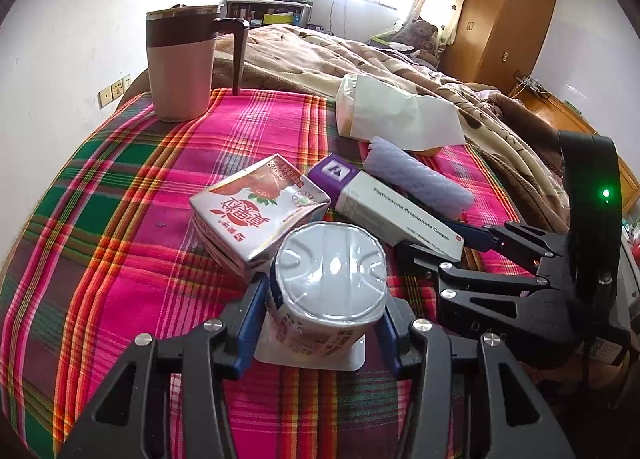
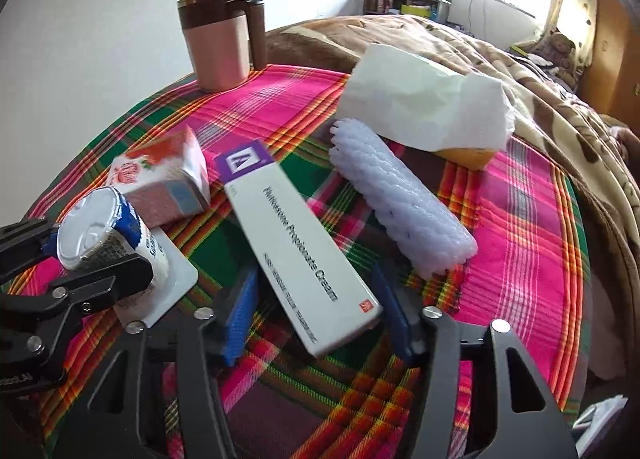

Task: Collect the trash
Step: 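Grasp the white lidded cup with the left tool while the right tool grasps the Fluticasone Propionate Cream box, then lift the cup with the left tool while the right tool lifts the cream box toward the wastebasket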

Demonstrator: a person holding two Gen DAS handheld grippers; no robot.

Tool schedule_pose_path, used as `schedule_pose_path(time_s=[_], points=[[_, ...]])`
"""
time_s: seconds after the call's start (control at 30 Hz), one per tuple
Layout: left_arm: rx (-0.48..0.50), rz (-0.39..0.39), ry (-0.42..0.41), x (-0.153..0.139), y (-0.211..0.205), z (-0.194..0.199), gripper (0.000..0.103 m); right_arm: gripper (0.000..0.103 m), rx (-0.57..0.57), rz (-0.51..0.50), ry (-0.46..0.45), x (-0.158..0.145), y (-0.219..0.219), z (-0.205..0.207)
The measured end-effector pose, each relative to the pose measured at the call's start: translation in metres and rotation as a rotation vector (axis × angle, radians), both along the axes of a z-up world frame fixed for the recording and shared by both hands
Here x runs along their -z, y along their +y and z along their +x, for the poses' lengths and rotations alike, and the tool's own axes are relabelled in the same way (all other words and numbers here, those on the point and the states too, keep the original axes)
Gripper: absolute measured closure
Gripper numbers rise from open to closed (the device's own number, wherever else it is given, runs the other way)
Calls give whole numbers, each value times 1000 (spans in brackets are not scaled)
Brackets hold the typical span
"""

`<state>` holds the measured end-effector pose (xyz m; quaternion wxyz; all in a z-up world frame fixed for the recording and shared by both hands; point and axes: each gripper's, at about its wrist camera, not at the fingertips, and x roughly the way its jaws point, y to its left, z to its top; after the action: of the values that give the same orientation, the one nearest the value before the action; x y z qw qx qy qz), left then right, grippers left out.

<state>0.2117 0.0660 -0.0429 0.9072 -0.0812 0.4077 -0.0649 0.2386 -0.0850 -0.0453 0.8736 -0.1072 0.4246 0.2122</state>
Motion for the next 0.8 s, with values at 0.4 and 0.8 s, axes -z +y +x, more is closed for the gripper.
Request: schedule_pose_path(time_s=[0.4, 0.8], points=[[-4, 18, -25, -8, -4, -15, 52, 61, 52, 32, 3, -3, -9, -21], [23, 31, -53, -20, -18, -41, 52, 65, 108, 106, -13, -10, -31, -52]])
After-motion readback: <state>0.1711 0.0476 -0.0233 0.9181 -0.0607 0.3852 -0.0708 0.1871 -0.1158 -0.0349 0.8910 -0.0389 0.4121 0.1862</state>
